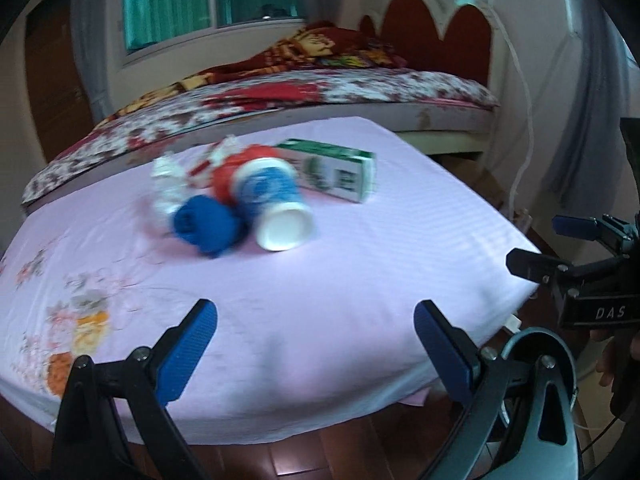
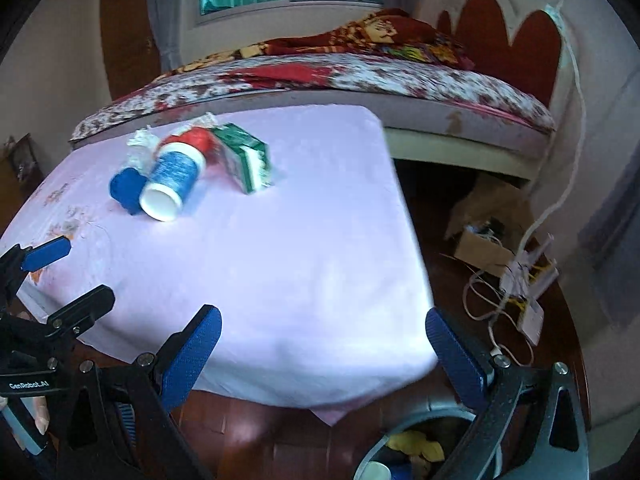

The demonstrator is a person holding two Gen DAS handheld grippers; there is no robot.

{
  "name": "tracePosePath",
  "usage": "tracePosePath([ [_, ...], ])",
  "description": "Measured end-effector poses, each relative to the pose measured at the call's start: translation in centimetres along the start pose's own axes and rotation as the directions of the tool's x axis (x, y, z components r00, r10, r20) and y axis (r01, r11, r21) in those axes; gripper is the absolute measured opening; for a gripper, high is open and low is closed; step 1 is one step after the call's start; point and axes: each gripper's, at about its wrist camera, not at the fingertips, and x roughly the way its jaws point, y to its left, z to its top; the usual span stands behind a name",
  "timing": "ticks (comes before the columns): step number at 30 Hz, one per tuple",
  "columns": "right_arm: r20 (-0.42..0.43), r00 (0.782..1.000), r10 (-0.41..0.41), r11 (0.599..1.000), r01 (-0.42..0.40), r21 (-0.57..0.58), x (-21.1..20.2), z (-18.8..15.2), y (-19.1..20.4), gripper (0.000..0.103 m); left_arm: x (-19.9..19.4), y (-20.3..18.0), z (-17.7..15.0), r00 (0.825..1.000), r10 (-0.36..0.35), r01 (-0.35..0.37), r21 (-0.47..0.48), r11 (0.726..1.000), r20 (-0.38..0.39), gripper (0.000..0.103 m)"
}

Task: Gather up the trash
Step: 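Move both tools back to the remaining items on the table, then grasp the blue knit cloth with the left gripper while the right grasps the blue patterned cup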

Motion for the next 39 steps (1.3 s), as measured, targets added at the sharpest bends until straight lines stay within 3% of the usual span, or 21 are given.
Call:
tracePosePath([
  [6, 0.034, 0.998, 0.057, 0.998, -0.056, -0.025, 1.4, 2.5, 4.1, 0.103, 0.1, 4.7, -0.2, 0.999, 0.042, -0.042, -0.073, 0.996, 0.0, 0.099],
  [13, 0.056, 0.997, 0.061, 0.997, -0.059, -0.04, 3.3, 4.2, 6.3, 0.103, 1.3, 8.7, 0.3, 0.998, 0.061, -0.06, -0.116, 0.991, -0.001, 0.098],
  [20, 0.025, 0.996, 0.086, 0.996, -0.085, -0.039, 5.1, 5.5, 7.5, 0.103, 3.0, 10.1, 0.7, 0.999, 0.045, -0.047, -0.132, 0.99, -0.017, 0.09],
  [39, 0.011, 0.982, 0.187, 0.979, -0.185, -0.083, 10.8, 8.8, 14.2, 0.103, 6.0, 14.9, 0.4, 0.995, 0.079, -0.088, -0.164, 0.983, -0.057, 0.086],
])
